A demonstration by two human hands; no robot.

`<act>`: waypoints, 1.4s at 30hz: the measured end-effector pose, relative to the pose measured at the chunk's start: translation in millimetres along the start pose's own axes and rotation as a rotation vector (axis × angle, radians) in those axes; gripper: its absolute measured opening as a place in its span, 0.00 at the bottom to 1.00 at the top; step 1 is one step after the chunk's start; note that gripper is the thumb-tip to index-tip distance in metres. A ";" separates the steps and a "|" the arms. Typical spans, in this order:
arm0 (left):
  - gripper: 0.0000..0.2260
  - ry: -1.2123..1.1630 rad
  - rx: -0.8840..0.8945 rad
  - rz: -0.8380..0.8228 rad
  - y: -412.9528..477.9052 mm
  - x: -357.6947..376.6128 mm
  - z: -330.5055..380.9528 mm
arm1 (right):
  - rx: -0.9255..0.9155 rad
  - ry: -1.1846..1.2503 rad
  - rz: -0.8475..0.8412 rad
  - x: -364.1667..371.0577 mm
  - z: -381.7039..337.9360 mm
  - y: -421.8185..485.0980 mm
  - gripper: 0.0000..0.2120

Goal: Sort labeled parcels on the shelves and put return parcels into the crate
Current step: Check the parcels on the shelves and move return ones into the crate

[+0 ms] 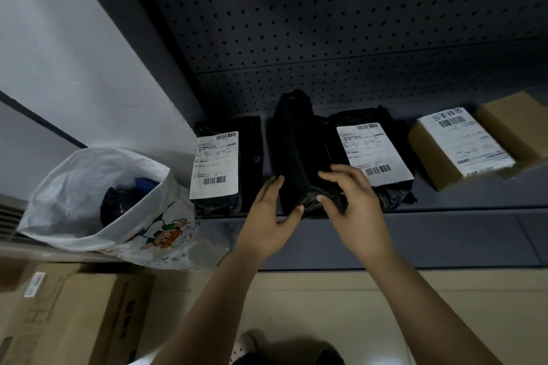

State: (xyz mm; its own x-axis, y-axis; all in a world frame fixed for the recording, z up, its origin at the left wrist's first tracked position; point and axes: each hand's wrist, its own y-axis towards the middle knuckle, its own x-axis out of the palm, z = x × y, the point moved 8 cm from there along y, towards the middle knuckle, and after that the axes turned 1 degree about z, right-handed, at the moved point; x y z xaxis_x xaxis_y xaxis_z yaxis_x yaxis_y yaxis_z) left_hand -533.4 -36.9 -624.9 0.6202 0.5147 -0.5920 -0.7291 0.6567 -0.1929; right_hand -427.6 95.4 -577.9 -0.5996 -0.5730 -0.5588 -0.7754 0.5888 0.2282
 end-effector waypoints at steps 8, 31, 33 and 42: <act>0.26 0.177 0.310 0.065 -7.7 -37.2 29.7 | 0.176 0.168 -0.079 36.1 3.9 -2.7 0.30; 0.24 -0.123 0.016 0.036 -18.8 -6.4 -27.1 | 0.220 -0.034 -0.208 39.4 13.5 -24.1 0.33; 0.25 -0.153 -0.033 0.022 -20.3 1.0 -37.1 | 0.232 0.002 -0.232 41.0 17.7 -26.7 0.33; 0.26 -0.645 -0.303 0.035 -17.7 3.2 -47.6 | 0.559 0.195 -0.209 44.2 36.1 -26.8 0.23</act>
State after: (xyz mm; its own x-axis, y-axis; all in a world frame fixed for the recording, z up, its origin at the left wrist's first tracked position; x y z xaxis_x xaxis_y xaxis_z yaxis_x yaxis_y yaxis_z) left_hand -532.4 -73.1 -660.6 0.5743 0.8177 -0.0384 -0.7420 0.5001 -0.4465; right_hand -426.2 74.9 -637.4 -0.5128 -0.7705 -0.3786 -0.6909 0.6322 -0.3508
